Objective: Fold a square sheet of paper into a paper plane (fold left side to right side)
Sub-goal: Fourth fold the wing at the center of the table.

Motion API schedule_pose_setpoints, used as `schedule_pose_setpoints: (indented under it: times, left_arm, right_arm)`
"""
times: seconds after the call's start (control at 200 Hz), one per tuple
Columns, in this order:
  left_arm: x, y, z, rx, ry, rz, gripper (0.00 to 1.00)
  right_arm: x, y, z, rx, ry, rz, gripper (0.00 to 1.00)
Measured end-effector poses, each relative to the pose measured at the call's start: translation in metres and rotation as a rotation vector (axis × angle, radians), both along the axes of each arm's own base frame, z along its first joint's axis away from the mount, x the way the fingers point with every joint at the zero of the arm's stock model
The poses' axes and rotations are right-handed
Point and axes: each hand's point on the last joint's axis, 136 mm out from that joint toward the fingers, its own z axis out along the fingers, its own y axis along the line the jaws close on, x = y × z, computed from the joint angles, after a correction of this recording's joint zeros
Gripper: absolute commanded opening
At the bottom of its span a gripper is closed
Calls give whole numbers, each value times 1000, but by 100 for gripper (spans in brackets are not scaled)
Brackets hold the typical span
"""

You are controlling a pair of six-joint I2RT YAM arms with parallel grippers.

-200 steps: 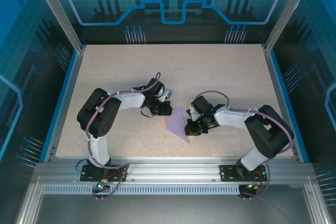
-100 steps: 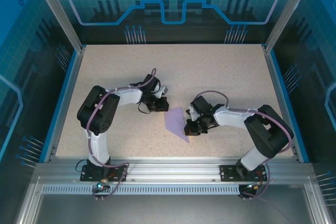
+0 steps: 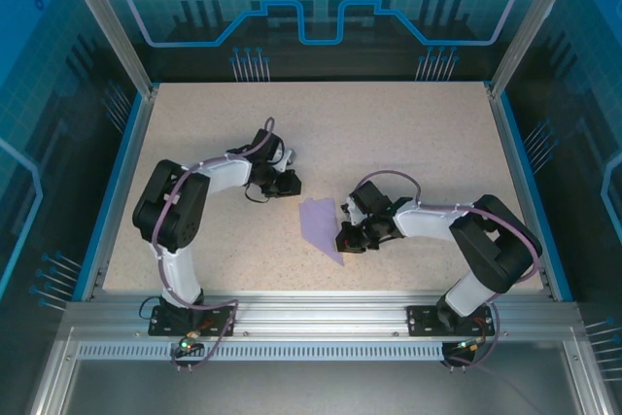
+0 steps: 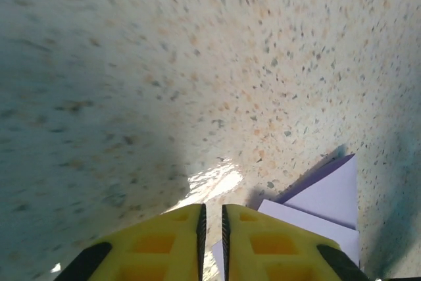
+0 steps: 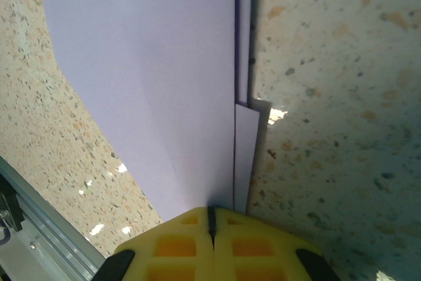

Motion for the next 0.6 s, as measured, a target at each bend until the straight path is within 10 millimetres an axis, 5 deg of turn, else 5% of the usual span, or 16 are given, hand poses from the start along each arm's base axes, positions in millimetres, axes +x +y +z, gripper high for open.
schedule_pose_setpoints:
  times: [0.075,0.355,0.48,0.6]
  left_arm:
    - [-2,4,13,-7,-28,9,26]
    - [-46,10,53,-125,-69,68,44]
    - [-68,7,55,-191,-38,106,51]
    - [-88,-2,49,-235,19,126,53]
  right_arm:
    - [0,1,1,11,-5,-14,0]
    - [3,2,10,15,-92,-12,28]
    - [11,-3,26,0,-196,4,43]
    - [26,-5,48,-8,-316,19,47]
